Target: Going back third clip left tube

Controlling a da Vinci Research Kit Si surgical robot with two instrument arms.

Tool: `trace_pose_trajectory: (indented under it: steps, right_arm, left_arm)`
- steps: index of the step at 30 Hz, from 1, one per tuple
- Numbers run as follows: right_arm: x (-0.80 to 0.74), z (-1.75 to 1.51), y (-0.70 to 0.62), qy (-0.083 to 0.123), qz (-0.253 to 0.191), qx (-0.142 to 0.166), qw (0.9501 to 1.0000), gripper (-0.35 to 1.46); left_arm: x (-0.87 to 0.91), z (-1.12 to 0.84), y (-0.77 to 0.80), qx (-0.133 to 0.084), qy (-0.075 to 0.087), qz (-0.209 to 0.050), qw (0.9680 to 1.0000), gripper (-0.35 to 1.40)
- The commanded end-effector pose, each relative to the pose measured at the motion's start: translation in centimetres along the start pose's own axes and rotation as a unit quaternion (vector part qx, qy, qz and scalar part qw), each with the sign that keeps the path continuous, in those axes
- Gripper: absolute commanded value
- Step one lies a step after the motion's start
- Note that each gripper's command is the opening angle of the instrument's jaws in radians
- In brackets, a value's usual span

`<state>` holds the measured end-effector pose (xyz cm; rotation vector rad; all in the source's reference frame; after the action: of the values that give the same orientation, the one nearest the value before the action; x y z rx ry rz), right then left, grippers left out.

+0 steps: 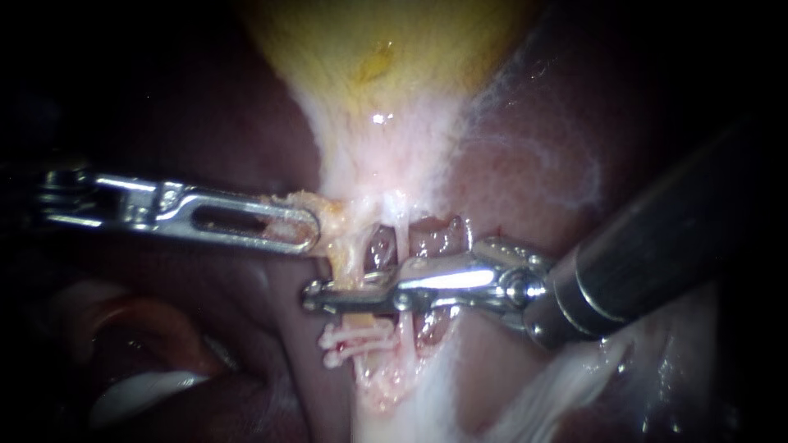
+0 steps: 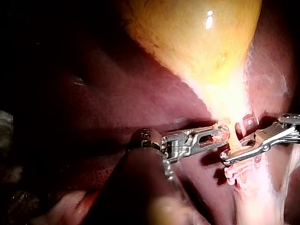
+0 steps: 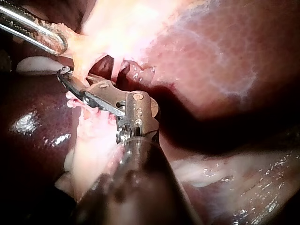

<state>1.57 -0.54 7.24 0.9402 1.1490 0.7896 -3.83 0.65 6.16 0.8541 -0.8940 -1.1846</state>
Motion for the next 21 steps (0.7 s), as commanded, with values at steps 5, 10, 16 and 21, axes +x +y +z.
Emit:
trace_pose_trajectory:
  steps: [5,10,16,21]
  right_arm:
    - [-0.02,-0.01,-0.01,-0.014,-0.073,0.014,0.9971,0.0]
    - [-0.03,0.04,0.01,-0.018,-0.129,0.018,0.9913,0.46]
    - [-0.02,0.04,0.02,-0.015,-0.171,0.008,0.9851,0.5]
    - [-0.04,-0.02,0.03,-0.016,-0.194,0.009,0.9807,0.5]
  left_arm:
    - [0.0,0.0,0.0,0.0,0.0,0.0,1.0,-0.35]
    - [0.01,0.0,0.01,0.0,0.0,0.0,1.0,-0.35]
    - [0.01,0.0,0.01,0.0,0.0,0.0,1.0,-0.35]
    - [0.01,0.0,0.01,0.0,0.0,0.0,1.0,-0.35]
